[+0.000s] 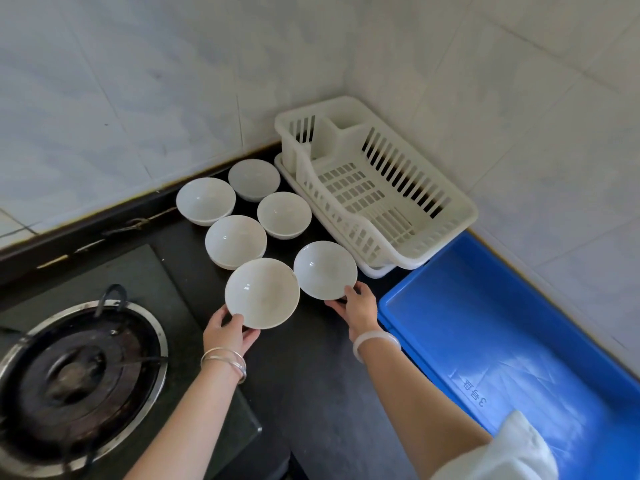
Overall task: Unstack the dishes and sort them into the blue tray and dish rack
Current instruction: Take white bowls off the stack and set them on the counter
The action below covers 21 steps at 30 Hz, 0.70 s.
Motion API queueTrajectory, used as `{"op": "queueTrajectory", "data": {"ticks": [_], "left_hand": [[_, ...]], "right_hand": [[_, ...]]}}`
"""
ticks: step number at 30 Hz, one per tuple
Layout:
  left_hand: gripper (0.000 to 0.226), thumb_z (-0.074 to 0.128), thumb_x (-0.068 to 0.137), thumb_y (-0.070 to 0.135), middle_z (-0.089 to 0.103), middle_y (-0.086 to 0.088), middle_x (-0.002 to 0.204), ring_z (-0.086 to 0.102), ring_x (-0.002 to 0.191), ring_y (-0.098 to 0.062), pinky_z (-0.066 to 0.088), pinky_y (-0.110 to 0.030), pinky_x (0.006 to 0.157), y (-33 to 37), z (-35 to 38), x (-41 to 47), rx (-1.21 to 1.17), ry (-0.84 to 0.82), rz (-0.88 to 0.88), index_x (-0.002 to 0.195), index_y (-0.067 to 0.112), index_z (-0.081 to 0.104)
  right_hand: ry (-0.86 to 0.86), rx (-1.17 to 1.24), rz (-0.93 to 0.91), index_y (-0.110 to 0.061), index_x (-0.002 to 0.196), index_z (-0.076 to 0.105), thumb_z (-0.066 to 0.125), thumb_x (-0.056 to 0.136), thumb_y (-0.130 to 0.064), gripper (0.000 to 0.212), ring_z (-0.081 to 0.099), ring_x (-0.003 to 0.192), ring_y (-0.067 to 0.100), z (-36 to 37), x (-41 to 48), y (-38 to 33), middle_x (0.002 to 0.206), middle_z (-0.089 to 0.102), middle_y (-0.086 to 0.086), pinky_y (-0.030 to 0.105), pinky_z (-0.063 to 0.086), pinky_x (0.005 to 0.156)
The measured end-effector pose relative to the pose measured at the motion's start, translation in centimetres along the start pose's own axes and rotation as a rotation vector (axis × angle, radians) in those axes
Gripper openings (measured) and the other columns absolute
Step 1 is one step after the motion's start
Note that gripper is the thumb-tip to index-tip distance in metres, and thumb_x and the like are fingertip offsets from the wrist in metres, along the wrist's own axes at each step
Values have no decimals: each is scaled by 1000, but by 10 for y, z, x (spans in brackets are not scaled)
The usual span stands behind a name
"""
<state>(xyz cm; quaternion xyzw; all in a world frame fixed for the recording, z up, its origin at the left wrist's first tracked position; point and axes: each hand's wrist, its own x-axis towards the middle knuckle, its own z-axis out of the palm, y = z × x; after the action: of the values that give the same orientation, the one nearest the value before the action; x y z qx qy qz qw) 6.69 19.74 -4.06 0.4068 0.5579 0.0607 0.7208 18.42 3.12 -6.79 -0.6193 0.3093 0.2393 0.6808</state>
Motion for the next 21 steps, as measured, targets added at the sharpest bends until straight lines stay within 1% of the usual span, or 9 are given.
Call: {"op": "queueTrajectory", "data": {"ticks": [2,5,8,12,14,16,18,19,21], "left_hand": [[43,51,89,2,52,-15,130,59,95,-32,54,-42,81,0,1,1,-11,8,5,129,16,49],[43,51,89,2,53,-15,129,59,94,-32,54,-42,81,0,1,2,-27,18,9,129,16,50],[42,51,88,1,55,-14,124,60,92,-32,54,-40,79,-1,1,4,-46,17,11,128,15,51],[42,51,88,0,54,-12,117,60,93,-34,54,-38,77,-3,0,6,-71,11,8,127,14,51],[41,52,88,1,54,-12,115,61,94,-34,54,-38,77,-4,0,7,-70,16,15,126,14,52],[40,52,88,2,55,-11,114,61,95,-33,54,-37,76,-6,0,7,-66,20,22,125,15,52],[39,51,89,4,56,-10,114,61,96,-31,54,-36,76,-8,1,6,-43,19,46,126,15,51],[40,49,89,4,56,-10,116,61,97,-30,54,-35,77,-10,2,5,-20,14,66,128,15,49],[43,45,91,5,56,-12,124,59,104,-30,52,-37,85,-15,3,3,15,-9,111,132,14,44]], "right_hand": [[-21,7,-10,-11,135,46,50,95,-9,40,63,102,28,5,3,-4,131,52,13,31,60,68],[-37,4,-18,-9,134,47,49,95,-8,39,67,93,25,13,7,-8,128,57,14,29,59,68],[-41,2,-22,-8,134,48,48,95,-7,39,68,90,25,19,10,-7,127,58,14,28,58,68],[-33,-11,-36,-7,134,48,47,95,-6,39,69,86,22,22,13,-6,127,58,14,29,58,73],[-29,-27,-35,-9,134,48,47,95,-7,39,69,83,19,23,12,-7,125,59,14,28,57,71],[-34,-49,-27,-9,135,47,46,96,-10,39,69,82,19,21,9,-9,124,60,14,26,56,65],[-56,-76,-19,-10,137,46,45,98,-13,39,69,84,19,20,4,-10,126,60,14,26,55,64],[-73,-90,-16,-11,138,45,45,98,-16,40,68,85,19,18,1,-10,128,59,14,26,55,65],[-105,-125,-14,-12,139,44,45,99,-21,41,67,89,19,15,-8,-11,131,57,12,27,54,71]]}}
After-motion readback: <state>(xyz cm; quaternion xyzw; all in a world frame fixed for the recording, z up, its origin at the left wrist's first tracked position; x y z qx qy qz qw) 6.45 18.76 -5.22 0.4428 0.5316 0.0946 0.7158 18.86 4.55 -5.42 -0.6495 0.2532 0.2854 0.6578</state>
